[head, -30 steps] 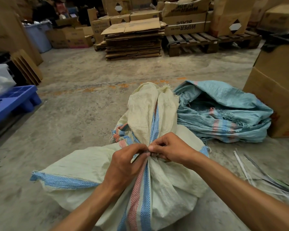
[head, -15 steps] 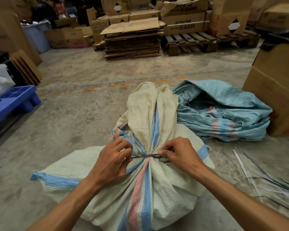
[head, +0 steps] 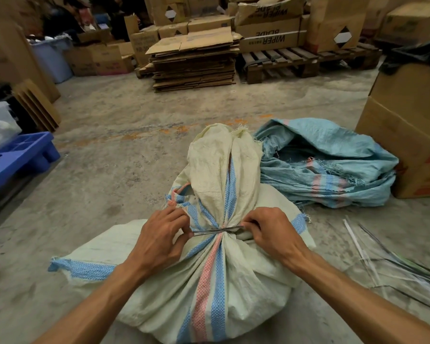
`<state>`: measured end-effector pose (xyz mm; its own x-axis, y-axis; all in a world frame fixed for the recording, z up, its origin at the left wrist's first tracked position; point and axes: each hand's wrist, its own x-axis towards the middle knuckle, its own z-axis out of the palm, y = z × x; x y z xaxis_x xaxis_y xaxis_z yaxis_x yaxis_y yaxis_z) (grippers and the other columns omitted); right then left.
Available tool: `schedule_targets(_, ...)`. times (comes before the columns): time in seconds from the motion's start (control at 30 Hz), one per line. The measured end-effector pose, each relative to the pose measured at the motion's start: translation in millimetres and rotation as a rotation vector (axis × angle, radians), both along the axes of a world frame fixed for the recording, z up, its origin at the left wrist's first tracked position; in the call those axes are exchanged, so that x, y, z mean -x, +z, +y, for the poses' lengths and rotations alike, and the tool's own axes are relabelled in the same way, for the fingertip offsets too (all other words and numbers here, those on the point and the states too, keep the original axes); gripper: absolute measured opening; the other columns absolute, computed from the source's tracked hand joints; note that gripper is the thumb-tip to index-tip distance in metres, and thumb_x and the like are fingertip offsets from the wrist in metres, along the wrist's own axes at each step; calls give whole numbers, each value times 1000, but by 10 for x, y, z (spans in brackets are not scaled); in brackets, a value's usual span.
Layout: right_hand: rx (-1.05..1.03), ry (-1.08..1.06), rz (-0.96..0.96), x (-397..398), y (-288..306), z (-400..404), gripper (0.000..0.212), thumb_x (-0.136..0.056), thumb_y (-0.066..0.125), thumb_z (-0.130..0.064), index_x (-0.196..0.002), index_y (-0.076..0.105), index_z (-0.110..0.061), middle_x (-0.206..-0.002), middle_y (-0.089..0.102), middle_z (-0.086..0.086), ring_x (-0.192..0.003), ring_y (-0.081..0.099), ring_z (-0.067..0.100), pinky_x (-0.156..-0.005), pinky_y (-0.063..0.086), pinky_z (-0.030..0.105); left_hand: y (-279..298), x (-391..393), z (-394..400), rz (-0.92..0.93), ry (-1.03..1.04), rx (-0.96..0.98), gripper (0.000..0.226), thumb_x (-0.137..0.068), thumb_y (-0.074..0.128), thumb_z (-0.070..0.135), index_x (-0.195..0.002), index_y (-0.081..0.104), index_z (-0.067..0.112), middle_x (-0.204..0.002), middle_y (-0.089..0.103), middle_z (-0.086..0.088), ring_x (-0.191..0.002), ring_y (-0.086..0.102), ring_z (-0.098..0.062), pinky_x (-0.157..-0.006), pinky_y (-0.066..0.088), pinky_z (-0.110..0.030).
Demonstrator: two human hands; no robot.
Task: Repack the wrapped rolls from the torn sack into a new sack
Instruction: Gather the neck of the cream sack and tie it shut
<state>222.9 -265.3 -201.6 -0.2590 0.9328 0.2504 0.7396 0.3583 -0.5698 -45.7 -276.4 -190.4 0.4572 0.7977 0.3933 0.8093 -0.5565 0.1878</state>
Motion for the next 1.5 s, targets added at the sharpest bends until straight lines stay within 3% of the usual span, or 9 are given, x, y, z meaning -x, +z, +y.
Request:
schedule_targets(0.2,122,121,98,-199,93,53,59,-71,63,-75,-114,54,-34,-106,50,-15,-90,52,2,-79,47,22,189,-393,-60,-61,105,650,77,-72,48,85,-131,46,34,-126,55,22,-110,56,-4,-93,46,-32)
schedule_targets(0.37,41,50,-283,-308,125,55,121,-43,56,-96,-143,31,-33,-126,34,-7,-114,37,14,-96,36,33,42,-535,36,-228,178,658,63,-79,63,52,-133,42,27,-122,64,7,-112,61,-16,-96,49,-38)
schedule_targets(0.5,188,-8,-354,-377,222,289,64,-70,62,-75,-122,50,-41,-148,26,0,-140,17,28,-108,21,51,329,-376,184,-524,236,696,48,-92,56,35,-139,45,33,-136,55,12,-124,51,-6,-112,38,-36)
schedule_targets(0.6,211,69,-141,-316,355,491,17,-91,56,-48,-91,52,-31,-113,58,-8,-116,51,23,-93,42,45,675,-266,313,-529,273,657,29,-96,53,35,-124,58,31,-118,65,19,-108,59,4,-97,46,-24)
schedule_targets(0.73,193,103,127,-93,639,650,19,-97,50,-38,-88,47,-22,-90,62,-4,-87,57,19,-78,49,40,986,-82,494,-568,316,567,18,-93,53,25,-104,68,23,-101,72,19,-102,65,-4,-81,47,-14)
schedule_targets(1.1,146,159,201,1203,1452,1439,17,-100,48,-37,-85,48,-29,-98,61,-3,-103,59,24,-83,43,35,1832,1042,1163,-644,358,466,31,-98,50,5,-97,67,31,-81,70,32,-80,62,17,-80,47,-11)
schedule_targets(1.27,158,109,147,1887,1378,1765,20,-100,46,-38,-93,53,-20,-109,66,7,-107,58,29,-88,44,39,1672,1739,1502,-729,407,408,36,-93,52,-3,-99,76,24,-108,73,-4,-107,65,-25,-101,47,-40)
schedule_targets(1.4,155,58,107,2358,1144,1992,20,-101,43,-40,-91,49,-23,-112,64,8,-109,57,32,-90,44,42,1379,2095,1642,-765,467,349,33,-92,51,-3,-97,72,22,-90,72,11,-90,60,-13,-72,43,-7)
schedule_targets(1.5,187,-50,46,2592,814,2108,25,-102,41,-40,-111,56,-22,-123,64,12,-114,56,35,-98,42,45,1086,2242,1751,-717,466,332,30,-94,55,2,-90,68,29,-86,68,14,-85,59,-5,-71,45,-18)
